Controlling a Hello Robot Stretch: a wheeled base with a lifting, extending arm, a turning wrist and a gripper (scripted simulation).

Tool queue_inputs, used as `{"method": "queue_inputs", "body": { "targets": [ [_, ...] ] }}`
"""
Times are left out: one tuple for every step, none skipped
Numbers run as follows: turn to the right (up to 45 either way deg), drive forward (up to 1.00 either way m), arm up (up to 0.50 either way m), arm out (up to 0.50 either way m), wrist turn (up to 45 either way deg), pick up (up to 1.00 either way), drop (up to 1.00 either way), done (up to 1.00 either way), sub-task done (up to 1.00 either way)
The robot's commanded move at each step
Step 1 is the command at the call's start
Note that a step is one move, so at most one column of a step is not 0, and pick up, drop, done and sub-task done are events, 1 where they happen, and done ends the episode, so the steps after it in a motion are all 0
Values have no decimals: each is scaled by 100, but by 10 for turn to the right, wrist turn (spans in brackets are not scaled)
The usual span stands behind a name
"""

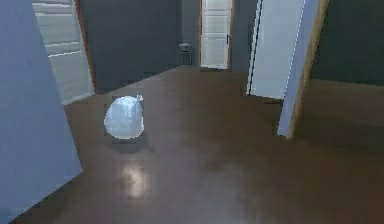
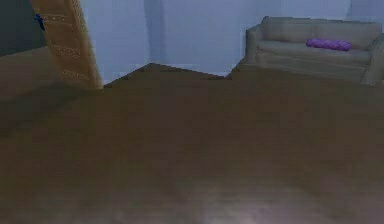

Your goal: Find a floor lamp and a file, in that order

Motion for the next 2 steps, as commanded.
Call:
{"method": "queue_inputs", "body": {
  "targets": [
    [0,100,0,0,0,0,0,0,0],
    [-30,0,0,0,0,0,0,0,0]
  ]
}}
